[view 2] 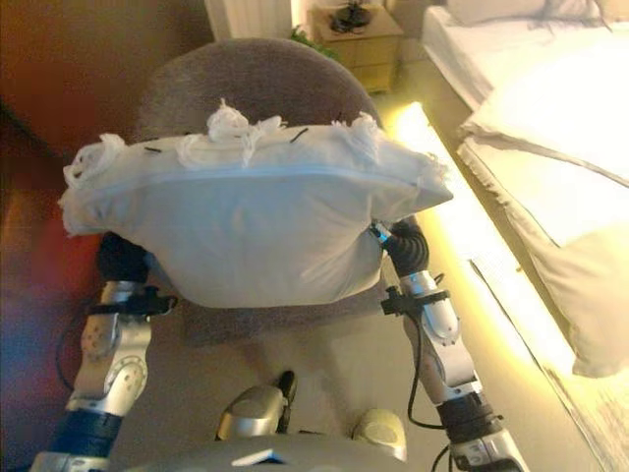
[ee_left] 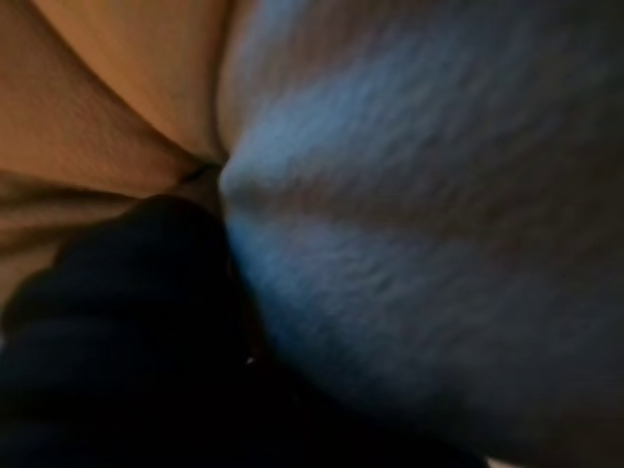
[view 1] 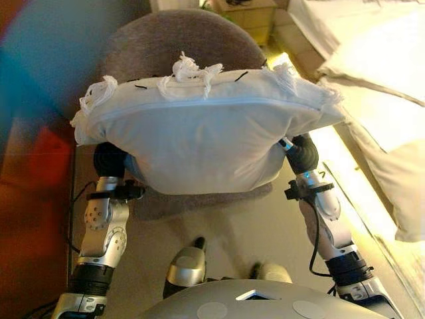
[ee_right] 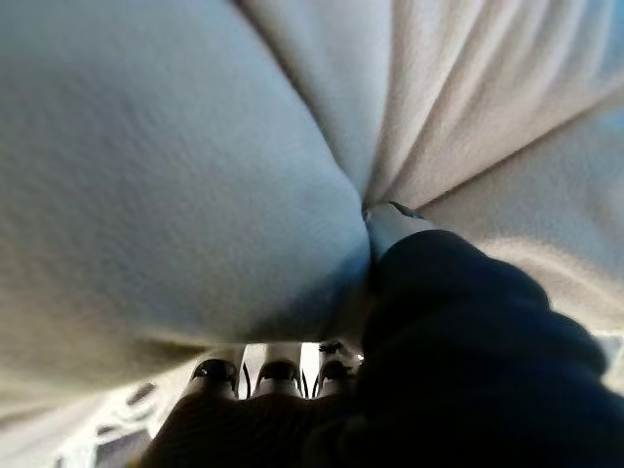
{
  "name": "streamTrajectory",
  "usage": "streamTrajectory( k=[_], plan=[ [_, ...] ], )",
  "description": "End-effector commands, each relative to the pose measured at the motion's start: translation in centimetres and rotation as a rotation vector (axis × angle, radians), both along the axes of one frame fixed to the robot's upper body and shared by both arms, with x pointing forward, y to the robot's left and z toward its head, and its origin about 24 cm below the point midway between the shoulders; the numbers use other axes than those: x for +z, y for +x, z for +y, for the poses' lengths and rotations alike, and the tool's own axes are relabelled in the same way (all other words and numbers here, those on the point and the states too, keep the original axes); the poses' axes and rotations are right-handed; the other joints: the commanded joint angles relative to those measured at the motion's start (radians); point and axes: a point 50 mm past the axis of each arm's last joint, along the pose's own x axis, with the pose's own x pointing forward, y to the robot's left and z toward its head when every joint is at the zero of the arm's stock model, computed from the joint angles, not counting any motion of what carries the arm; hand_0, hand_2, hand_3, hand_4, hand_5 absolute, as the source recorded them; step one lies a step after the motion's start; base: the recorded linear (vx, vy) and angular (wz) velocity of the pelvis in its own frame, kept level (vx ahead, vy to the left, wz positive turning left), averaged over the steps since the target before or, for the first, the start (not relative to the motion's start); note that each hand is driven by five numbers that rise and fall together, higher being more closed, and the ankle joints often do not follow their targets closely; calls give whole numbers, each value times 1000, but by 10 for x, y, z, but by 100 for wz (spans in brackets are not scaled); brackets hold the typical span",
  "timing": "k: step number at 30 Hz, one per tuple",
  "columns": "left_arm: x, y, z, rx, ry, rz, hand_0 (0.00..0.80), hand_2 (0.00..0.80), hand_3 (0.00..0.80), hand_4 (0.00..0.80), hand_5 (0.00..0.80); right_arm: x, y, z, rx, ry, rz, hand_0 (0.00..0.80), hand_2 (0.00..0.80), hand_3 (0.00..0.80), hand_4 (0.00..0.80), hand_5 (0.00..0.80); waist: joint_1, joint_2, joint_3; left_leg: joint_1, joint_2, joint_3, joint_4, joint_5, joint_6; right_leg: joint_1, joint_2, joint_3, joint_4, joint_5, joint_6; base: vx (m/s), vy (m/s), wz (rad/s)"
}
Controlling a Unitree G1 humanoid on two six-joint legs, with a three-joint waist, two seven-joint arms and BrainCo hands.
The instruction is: Pick up the cushion and take it to the sofa
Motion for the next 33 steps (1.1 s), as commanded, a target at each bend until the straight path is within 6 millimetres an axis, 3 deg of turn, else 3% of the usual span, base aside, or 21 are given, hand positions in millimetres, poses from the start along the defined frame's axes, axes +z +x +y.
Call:
streamTrajectory(
  k=[1,4,7,9,12,15,16,23,25,29,33],
  plan=[
    [26,13,-45,-177,74,-150,800,800,800,800,800,42,13,13,27,24,-201,800,800,800,800,800,-24,4,-48,41,-9,10,-19,-85,16,-20,18,37,-51,112,0,217,-193,53],
    [18,17,-51,-177,93,-108,800,800,800,800,800,36,14,11,26,32,-157,800,800,800,800,800,-37,-6,-73,67,18,11,-42,-91,8,21,33,38,-86,86,6,233,-256,21],
    [11,17,-48,-156,80,-67,800,800,800,800,800,32,10,10,49,8,-126,800,800,800,800,800,-43,-16,-91,63,42,28,-2,-106,-12,63,43,34,-108,65,-13,193,-222,8],
    [5,15,-44,-139,47,-39,800,800,800,800,800,28,10,8,59,-23,-111,800,800,800,800,800,-44,-20,-89,33,55,41,96,-99,-32,77,47,20,-112,52,-35,137,-166,10],
    [-7,11,-43,-125,-50,17,800,800,800,800,800,21,12,4,47,-81,-82,800,800,800,800,800,-34,-22,-61,-43,58,53,238,-44,-49,89,55,-6,-106,43,-65,82,-104,4],
    [-17,16,-57,-165,-111,54,800,800,800,800,800,21,19,-2,2,-146,-82,800,800,800,800,800,-35,-9,-31,-70,101,133,151,28,-78,104,63,-52,-104,26,-72,50,19,23],
    [-18,19,-61,-170,-112,59,800,800,800,800,800,22,22,-3,-1,-158,-82,800,800,800,800,800,-38,-13,-29,-65,101,145,137,12,-75,105,55,-62,-107,26,-69,89,68,58],
    [-30,31,-77,-148,-146,149,800,800,800,800,800,15,37,-6,-8,-217,-5,800,800,800,800,800,-26,-19,-48,-10,102,121,20,-1,-91,139,54,-97,-141,18,-65,175,57,44],
    [-25,39,-80,-133,-137,129,800,800,800,800,800,19,45,1,-4,-233,-20,800,800,800,800,800,-17,-22,-36,-27,102,115,17,-15,-94,119,52,-104,-140,20,-61,-53,16,9],
    [4,69,-86,-110,-108,39,800,800,800,800,800,54,81,22,-9,-250,-94,800,800,800,800,800,0,-28,26,-88,93,95,13,-25,-91,60,50,-109,-127,23,-55,-171,20,2],
    [20,88,-95,-105,-56,14,800,800,800,800,800,73,99,33,-43,-238,-117,800,800,800,800,800,11,-41,66,-112,83,79,16,-31,-88,41,46,-108,-126,24,-48,-89,6,16]
  ],
)
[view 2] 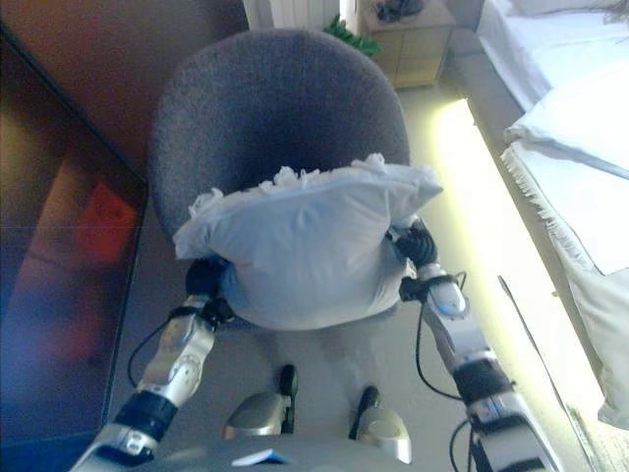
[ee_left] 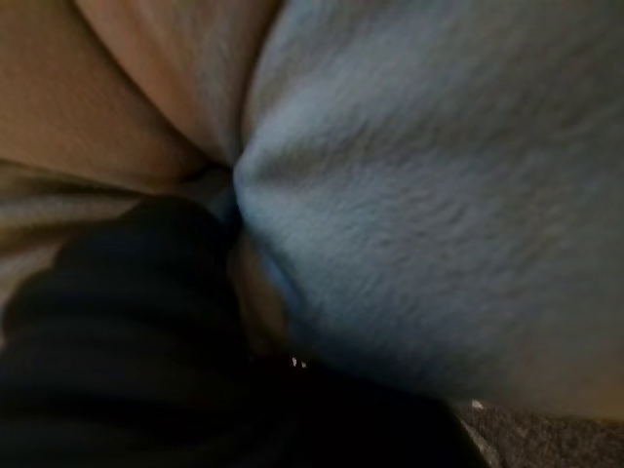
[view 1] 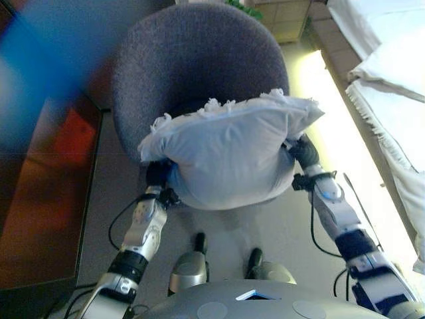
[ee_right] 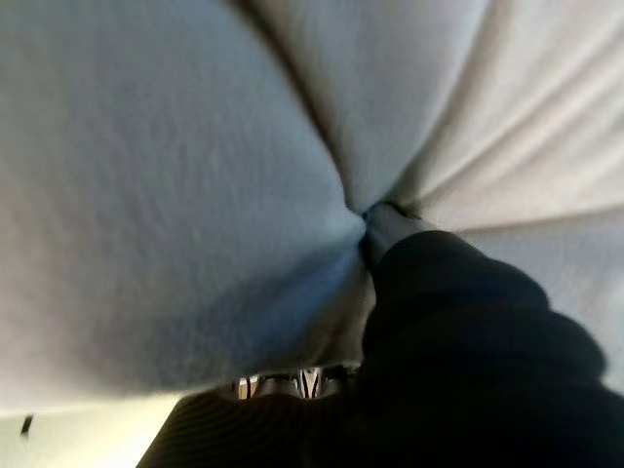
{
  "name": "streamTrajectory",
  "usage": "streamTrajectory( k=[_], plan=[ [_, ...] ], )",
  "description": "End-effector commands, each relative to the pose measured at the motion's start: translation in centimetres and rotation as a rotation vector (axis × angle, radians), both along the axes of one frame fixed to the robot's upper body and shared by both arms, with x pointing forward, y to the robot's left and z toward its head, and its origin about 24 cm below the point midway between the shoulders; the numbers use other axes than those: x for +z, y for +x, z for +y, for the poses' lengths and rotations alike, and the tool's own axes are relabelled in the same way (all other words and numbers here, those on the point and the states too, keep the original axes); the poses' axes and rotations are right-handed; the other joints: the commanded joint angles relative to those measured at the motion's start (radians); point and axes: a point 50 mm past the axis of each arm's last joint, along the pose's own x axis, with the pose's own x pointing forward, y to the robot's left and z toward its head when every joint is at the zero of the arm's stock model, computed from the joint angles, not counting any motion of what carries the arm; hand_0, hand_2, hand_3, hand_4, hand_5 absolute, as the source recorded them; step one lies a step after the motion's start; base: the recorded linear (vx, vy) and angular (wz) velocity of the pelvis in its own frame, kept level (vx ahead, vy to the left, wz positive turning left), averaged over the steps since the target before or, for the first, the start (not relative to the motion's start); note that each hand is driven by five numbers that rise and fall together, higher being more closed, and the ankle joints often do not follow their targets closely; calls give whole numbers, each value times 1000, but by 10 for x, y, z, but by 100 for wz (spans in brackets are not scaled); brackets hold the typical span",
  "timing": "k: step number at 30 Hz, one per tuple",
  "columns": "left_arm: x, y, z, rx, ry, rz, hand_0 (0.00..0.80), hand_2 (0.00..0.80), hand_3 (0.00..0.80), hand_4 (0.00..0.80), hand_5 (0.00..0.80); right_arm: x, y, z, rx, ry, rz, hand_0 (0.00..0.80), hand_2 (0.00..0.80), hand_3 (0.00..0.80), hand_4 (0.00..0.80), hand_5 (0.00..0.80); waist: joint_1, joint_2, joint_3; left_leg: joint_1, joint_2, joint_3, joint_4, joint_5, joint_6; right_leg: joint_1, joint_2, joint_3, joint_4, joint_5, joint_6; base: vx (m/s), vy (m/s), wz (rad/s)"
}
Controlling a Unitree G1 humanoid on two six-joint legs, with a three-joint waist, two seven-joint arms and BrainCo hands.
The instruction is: Pick up the cushion and take it to the sofa
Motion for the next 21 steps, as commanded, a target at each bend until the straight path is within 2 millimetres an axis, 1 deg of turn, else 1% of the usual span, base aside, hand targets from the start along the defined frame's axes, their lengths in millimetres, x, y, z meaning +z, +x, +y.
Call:
streamTrajectory(
  k=[1,4,6,8,11,15,17,21],
  plan=[
    [79,41,-47,-148,7,-330,800,800,800,800,800,84,26,63,182,91,-325,800,800,800,800,800,27,-86,65,16,8,-9,67,-124,-37,21,-61,46,-26,-17,40,-40,13,11],
    [94,55,-50,-144,46,-359,800,800,800,800,800,92,36,65,148,108,-338,800,800,800,800,800,29,-87,84,-1,3,-16,61,-128,-36,4,-65,48,-28,-16,47,-73,27,13],
    [105,66,-53,-148,72,-369,800,800,800,800,800,101,45,65,124,110,-348,800,800,800,800,800,29,-83,99,-10,0,-18,52,-127,-36,-7,-68,50,-29,-14,52,-87,46,12],
    [118,77,-54,-140,86,-384,800,800,800,800,800,115,55,65,102,111,-358,800,800,800,800,800,25,-76,110,-21,-4,-18,41,-124,-37,-24,-72,51,-30,-12,59,-112,74,11],
    [135,93,-59,-126,86,-392,800,800,800,800,800,129,66,66,84,99,-367,800,800,800,800,800,14,-64,123,-40,-10,-15,34,-120,-37,-53,-81,55,-25,-9,66,-93,92,8],
    [155,107,-69,-125,99,-381,800,800,800,800,800,144,77,67,69,67,-359,800,800,800,800,800,-3,-55,128,-62,-19,-10,30,-116,-38,-87,-90,65,-23,-1,75,-59,79,6],
    [162,112,-74,-111,93,-356,800,800,800,800,800,150,83,65,55,57,-342,800,800,800,800,800,-10,-51,128,-71,-22,-5,25,-114,-38,-104,-93,71,-23,3,81,-46,75,5],
    [170,121,-79,-89,106,-315,800,800,800,800,800,153,93,62,20,35,-288,800,800,800,800,800,-23,-41,131,-85,-27,4,17,-111,-36,-134,-99,83,-21,9,89,-44,79,2]
  ],
)
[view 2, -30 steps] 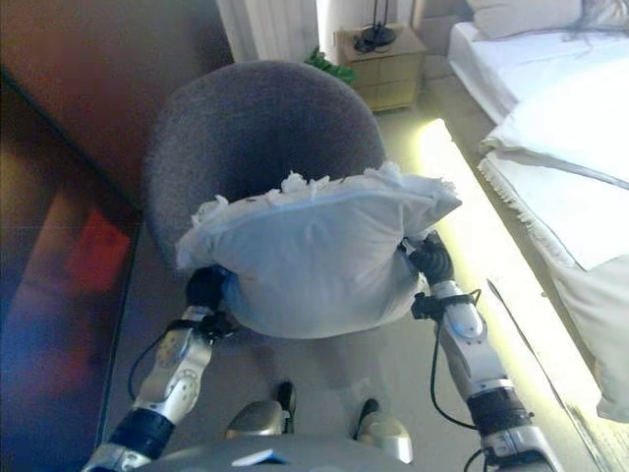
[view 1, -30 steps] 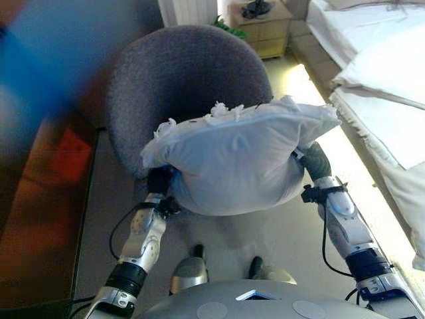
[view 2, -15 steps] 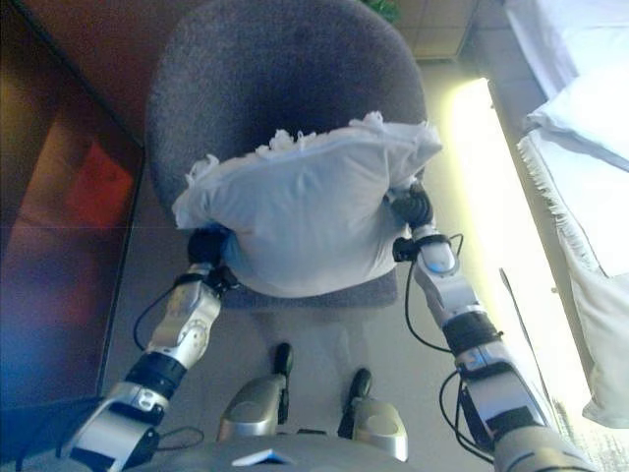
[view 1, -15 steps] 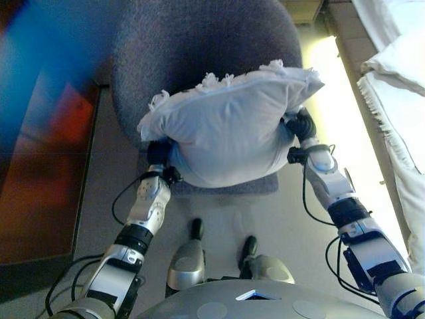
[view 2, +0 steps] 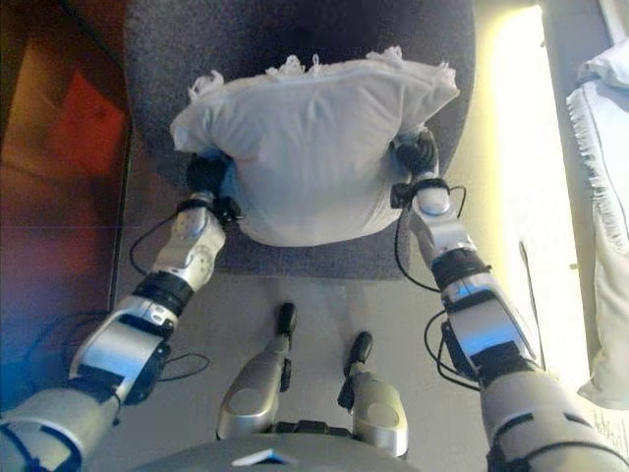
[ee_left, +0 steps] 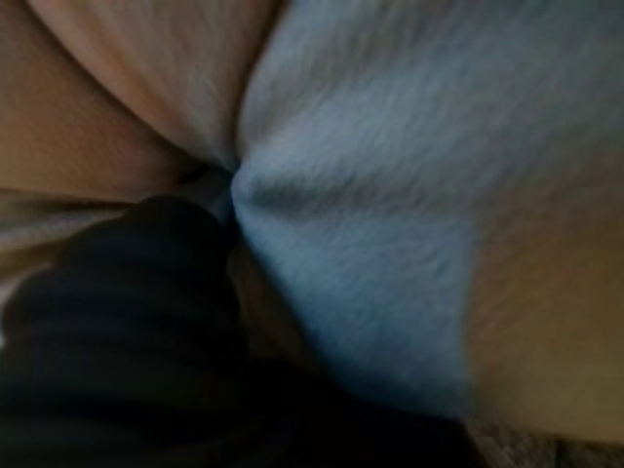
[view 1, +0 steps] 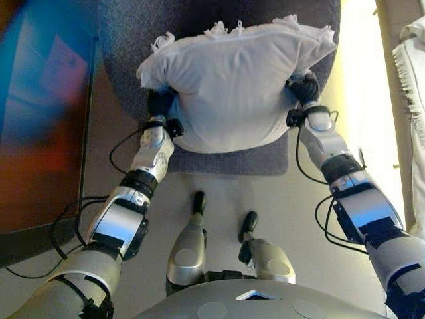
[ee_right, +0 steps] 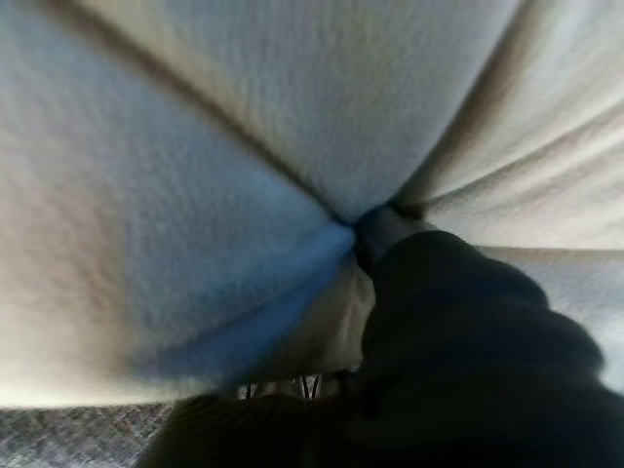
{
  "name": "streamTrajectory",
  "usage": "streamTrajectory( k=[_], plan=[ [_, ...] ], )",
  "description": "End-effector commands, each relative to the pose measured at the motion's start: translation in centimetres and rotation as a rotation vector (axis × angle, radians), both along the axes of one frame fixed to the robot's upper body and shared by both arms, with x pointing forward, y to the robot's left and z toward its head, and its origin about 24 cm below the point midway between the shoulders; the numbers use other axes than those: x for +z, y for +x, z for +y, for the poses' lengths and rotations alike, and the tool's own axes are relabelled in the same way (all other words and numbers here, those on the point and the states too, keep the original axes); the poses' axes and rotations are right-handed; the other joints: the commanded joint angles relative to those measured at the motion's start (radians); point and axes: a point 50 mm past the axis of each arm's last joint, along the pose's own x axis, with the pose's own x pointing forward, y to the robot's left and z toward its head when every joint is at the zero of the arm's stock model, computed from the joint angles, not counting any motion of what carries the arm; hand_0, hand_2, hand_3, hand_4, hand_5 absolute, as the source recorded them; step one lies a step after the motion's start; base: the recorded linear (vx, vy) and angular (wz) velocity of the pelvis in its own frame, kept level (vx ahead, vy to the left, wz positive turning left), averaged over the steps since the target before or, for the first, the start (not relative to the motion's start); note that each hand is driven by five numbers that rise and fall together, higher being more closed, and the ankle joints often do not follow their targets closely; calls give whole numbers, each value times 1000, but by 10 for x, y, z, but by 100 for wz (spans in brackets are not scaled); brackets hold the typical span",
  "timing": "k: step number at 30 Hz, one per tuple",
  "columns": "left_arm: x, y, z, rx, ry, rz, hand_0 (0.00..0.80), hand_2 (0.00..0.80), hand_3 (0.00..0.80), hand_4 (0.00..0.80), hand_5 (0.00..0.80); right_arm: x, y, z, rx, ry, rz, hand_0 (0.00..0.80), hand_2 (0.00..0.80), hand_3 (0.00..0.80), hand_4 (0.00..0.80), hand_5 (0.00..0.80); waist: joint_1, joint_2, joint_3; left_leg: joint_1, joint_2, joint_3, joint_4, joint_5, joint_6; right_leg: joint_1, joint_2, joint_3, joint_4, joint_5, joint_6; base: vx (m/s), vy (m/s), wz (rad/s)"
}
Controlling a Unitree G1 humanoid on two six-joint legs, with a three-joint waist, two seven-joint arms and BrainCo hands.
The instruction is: Pick up the cushion and take it to the sofa
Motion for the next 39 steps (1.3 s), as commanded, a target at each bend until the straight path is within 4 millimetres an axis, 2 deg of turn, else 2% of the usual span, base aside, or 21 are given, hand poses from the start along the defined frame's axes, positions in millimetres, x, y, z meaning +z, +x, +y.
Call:
streamTrajectory(
  k=[1,11,15,18,21,22,23,27,28,29,33,37,39],
  plan=[
    [83,24,-64,-156,20,-202,800,800,800,800,800,83,17,56,192,-12,-229,800,800,800,800,800,-37,-32,3,11,-18,51,64,-150,-36,-70,-106,105,19,-4,90,-46,58,0],
    [89,36,-58,-114,105,-109,800,800,800,800,800,87,27,44,95,-46,-141,800,800,800,800,800,-59,-25,31,-30,-24,78,58,-138,-27,-164,-111,139,71,2,103,-32,57,-4],
    [93,40,-45,-46,95,-79,800,800,800,800,800,89,29,36,65,-60,-107,800,800,800,800,800,-64,-24,45,-50,-27,88,66,-133,-24,-197,-114,150,86,8,105,-9,59,-10],
    [95,42,-36,2,82,-53,562,562,562,562,562,93,30,33,34,-86,-100,800,800,800,800,800,-68,-25,57,-70,-31,92,76,-131,-21,-226,-116,158,99,13,106,-3,53,-11],
    [102,44,-28,43,73,-57,449,449,449,449,449,102,31,32,14,-110,-113,800,800,800,800,800,-70,-27,75,-95,-35,93,87,-128,-18,-262,-119,165,118,17,108,-5,51,-7],
    [103,45,-27,52,76,-49,276,276,276,276,276,105,31,32,10,-114,-116,800,800,800,800,800,-70,-28,80,-100,-36,94,89,-127,-17,-270,-120,166,122,19,108,-8,41,-5],
    [104,45,-25,66,77,-49,0,0,0,0,0,108,31,31,1,-115,-125,800,800,800,800,800,-71,-29,87,-111,-36,95,92,-124,-16,-283,-120,169,126,23,109,-6,31,-4],
    [112,46,-17,96,76,-64,0,0,0,0,0,116,31,28,-34,-109,-146,800,800,800,800,800,-75,-30,103,-134,-36,99,100,-121,-14,-313,-118,174,136,29,111,-4,22,3],
    [114,46,-16,100,73,-68,0,0,0,0,0,119,31,27,-36,-108,-158,643,643,643,643,643,-77,-29,107,-140,-36,101,103,-121,-13,-323,-117,176,140,31,111,-5,33,1],
    [116,46,-16,100,67,-73,0,0,0,0,0,123,31,28,-40,-109,-173,0,0,0,0,0,-78,-28,112,-145,-37,102,105,-121,-12,-330,-116,178,142,32,111,-2,34,2],
    [122,46,-19,87,27,-102,0,0,0,0,0,136,29,32,-24,-139,-238,0,0,0,0,0,-78,-24,125,-160,-40,107,112,-122,-9,-348,-118,176,147,37,110,-3,3,-1],
    [119,46,-21,79,-28,-94,0,0,0,0,0,144,27,42,38,-202,-281,0,0,0,0,0,-75,-22,127,-178,-44,106,124,-123,-9,-364,-124,165,156,36,110,15,2,0],
    [118,46,-22,75,-46,-89,0,0,0,0,0,146,27,48,72,-230,-291,0,0,0,0,0,-71,-20,120,-169,-44,98,126,-146,-13,-356,-122,165,160,11,116,85,-5,0]
  ],
)
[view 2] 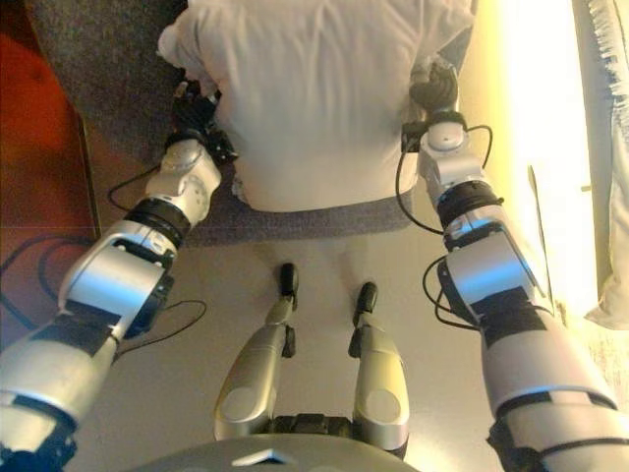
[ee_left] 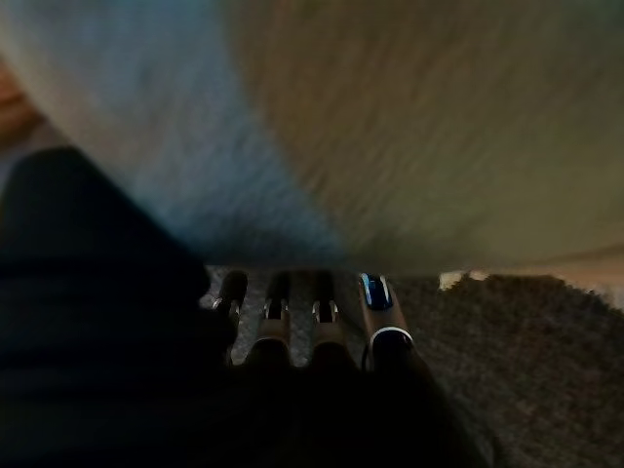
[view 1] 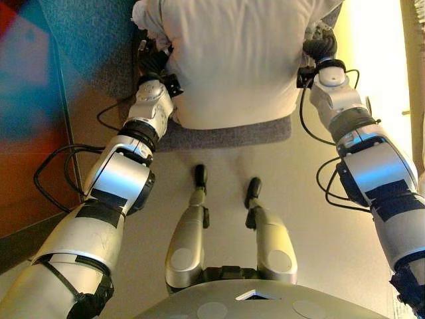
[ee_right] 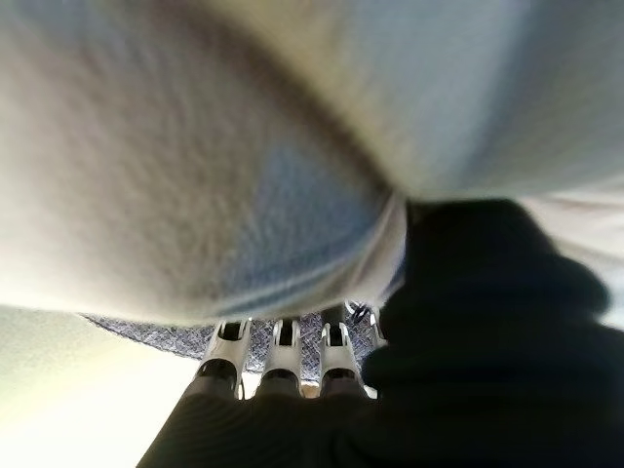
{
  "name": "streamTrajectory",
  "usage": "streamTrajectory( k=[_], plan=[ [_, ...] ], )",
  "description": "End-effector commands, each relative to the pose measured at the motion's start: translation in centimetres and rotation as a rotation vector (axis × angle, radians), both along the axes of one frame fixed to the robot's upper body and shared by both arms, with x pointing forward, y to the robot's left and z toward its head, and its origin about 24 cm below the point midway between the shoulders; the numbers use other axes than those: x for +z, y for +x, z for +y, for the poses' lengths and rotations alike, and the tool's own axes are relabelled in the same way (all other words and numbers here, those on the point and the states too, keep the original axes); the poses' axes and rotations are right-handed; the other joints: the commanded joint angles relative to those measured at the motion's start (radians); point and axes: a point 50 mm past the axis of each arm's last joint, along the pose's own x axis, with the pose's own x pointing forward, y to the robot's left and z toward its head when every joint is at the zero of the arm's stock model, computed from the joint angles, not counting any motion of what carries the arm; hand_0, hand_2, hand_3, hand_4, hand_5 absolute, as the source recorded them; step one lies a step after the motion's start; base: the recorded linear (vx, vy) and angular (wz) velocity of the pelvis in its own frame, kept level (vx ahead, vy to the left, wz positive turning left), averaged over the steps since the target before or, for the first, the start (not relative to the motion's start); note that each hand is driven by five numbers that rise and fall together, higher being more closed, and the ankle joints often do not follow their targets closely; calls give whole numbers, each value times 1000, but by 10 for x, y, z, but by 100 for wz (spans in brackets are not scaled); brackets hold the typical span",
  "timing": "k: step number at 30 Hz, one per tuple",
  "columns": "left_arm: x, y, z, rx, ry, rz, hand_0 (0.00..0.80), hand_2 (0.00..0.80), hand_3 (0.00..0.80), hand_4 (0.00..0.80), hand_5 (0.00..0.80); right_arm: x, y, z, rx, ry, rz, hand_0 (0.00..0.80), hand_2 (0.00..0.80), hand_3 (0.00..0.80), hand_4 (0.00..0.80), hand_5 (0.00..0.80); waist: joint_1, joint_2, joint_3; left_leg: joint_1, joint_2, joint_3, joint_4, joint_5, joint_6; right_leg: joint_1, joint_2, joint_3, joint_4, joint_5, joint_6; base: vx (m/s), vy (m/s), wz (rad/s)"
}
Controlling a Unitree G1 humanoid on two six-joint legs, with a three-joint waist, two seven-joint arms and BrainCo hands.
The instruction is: Pick up the cushion and take it to the sofa
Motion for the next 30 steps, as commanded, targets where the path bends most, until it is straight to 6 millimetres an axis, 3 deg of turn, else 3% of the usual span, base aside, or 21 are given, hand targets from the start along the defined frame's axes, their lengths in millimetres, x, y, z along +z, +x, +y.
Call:
streamTrajectory(
  k=[1,9,12,16,18,25,30],
  plan=[
    [50,8,-32,-77,-10,-125,0,0,0,0,0,73,1,55,214,-150,-226,0,0,0,0,0,4,-32,29,16,-14,44,99,-190,-52,-61,-69,59,-62,50,87,0,0,0],
    [51,6,-47,-148,-123,-163,0,0,0,0,0,80,-1,68,269,-262,-243,0,0,0,0,0,19,-27,21,14,-16,42,109,-190,-54,-55,-82,25,-60,49,85,0,0,0],
    [53,2,-46,-169,-192,-220,0,0,0,0,0,81,-2,61,250,-264,-248,0,0,0,0,0,32,-23,19,21,-21,38,109,-193,-53,-44,-87,10,-65,49,85,6,-11,0],
    [38,-5,-40,-146,-289,-234,0,0,0,0,0,79,-3,47,193,-254,-254,0,0,0,0,0,59,-20,21,27,-28,26,116,-199,-52,-30,-96,-15,-66,47,84,5,-43,6],
    [30,-8,-33,-105,-317,-229,0,0,0,0,0,80,-4,40,172,-246,-260,0,0,0,0,0,70,-21,21,28,-30,20,122,-204,-50,-24,-100,-25,-63,42,83,7,-46,5],
    [13,-21,19,28,-278,-257,0,0,0,0,0,90,-11,6,110,-228,-313,0,0,0,0,0,110,-36,4,45,-26,6,140,-219,-51,4,-110,-63,-49,28,82,26,-46,13],
    [2,-30,47,95,-294,-252,0,0,0,0,0,98,-19,-5,120,-197,-391,0,0,0,0,0,121,-40,-19,81,-23,3,134,-231,-51,39,-111,-76,-45,14,83,52,-6,13]
  ],
)
